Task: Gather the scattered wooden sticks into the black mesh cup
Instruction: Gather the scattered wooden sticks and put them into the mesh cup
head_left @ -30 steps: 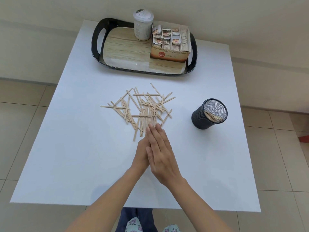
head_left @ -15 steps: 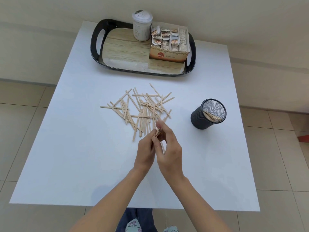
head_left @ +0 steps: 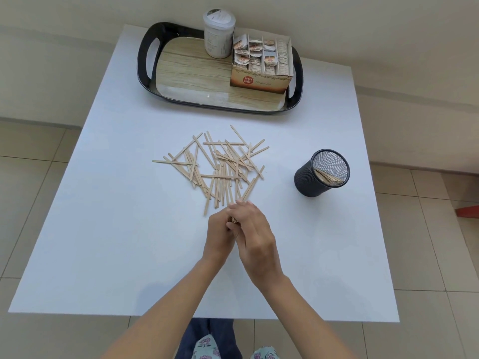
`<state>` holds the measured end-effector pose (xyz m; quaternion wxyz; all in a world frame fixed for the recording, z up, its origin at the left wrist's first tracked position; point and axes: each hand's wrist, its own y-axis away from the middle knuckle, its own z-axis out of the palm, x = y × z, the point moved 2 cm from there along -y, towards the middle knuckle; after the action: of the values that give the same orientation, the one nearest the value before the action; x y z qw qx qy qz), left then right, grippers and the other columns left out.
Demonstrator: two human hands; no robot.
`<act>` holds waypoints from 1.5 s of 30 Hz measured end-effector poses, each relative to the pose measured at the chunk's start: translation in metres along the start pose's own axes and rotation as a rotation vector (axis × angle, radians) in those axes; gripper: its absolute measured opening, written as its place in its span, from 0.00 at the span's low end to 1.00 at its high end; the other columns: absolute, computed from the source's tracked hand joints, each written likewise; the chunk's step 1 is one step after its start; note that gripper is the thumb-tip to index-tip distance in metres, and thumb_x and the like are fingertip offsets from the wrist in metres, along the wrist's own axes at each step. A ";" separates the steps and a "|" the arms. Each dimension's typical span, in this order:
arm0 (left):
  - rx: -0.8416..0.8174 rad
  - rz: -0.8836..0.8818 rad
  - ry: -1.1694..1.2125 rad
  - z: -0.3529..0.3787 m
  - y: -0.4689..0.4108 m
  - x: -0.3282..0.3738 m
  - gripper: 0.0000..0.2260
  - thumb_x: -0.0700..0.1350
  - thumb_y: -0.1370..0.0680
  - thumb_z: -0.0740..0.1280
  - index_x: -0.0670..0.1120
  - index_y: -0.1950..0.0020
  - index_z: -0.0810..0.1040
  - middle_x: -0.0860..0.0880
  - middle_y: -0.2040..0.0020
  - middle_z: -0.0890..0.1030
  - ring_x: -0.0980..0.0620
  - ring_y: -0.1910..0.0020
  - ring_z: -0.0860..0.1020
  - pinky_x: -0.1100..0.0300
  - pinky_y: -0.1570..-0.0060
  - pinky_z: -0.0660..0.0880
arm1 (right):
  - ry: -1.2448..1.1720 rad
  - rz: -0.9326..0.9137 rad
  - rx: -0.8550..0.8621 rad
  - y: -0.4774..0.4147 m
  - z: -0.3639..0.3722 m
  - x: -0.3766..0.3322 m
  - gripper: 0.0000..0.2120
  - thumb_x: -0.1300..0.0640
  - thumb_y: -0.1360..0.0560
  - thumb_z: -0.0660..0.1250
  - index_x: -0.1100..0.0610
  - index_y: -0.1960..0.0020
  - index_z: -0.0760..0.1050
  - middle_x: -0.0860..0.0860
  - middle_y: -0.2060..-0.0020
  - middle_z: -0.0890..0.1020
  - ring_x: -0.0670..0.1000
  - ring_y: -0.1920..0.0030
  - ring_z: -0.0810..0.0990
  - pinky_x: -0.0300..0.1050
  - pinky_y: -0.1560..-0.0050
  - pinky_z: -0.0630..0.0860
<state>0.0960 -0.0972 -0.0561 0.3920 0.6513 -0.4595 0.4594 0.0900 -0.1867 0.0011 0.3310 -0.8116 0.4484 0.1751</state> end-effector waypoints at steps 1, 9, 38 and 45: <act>-0.003 0.003 -0.016 0.000 0.000 -0.001 0.15 0.29 0.26 0.65 0.43 0.69 0.72 0.55 0.72 0.73 0.61 0.71 0.70 0.68 0.71 0.66 | 0.019 0.010 -0.011 0.000 0.001 -0.001 0.14 0.71 0.26 0.68 0.66 0.40 0.77 0.57 0.41 0.80 0.55 0.35 0.75 0.53 0.34 0.72; 0.015 0.120 -0.049 -0.001 -0.002 0.011 0.17 0.32 0.26 0.66 0.38 0.73 0.65 0.44 0.78 0.65 0.57 0.73 0.60 0.60 0.75 0.58 | 0.038 -0.023 -0.024 -0.004 -0.003 -0.001 0.21 0.68 0.21 0.58 0.64 0.28 0.66 0.57 0.29 0.69 0.52 0.27 0.66 0.50 0.28 0.65; -0.137 0.052 -0.134 -0.006 -0.011 0.008 0.19 0.35 0.26 0.69 0.45 0.73 0.66 0.58 0.79 0.60 0.59 0.75 0.68 0.74 0.76 0.61 | 0.108 -0.255 -0.187 0.002 -0.003 0.000 0.20 0.64 0.22 0.59 0.68 0.31 0.69 0.60 0.30 0.69 0.58 0.26 0.64 0.56 0.29 0.65; 0.053 0.078 -0.114 -0.006 -0.004 0.004 0.14 0.35 0.27 0.65 0.32 0.72 0.71 0.41 0.78 0.69 0.58 0.76 0.64 0.65 0.77 0.61 | 0.071 -0.121 -0.119 -0.005 -0.010 -0.013 0.19 0.68 0.23 0.64 0.67 0.33 0.72 0.60 0.32 0.73 0.55 0.30 0.71 0.51 0.32 0.70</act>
<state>0.0990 -0.0915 -0.0512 0.3298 0.6680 -0.4939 0.4485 0.0875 -0.1837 0.0178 0.2762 -0.8611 0.3988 0.1521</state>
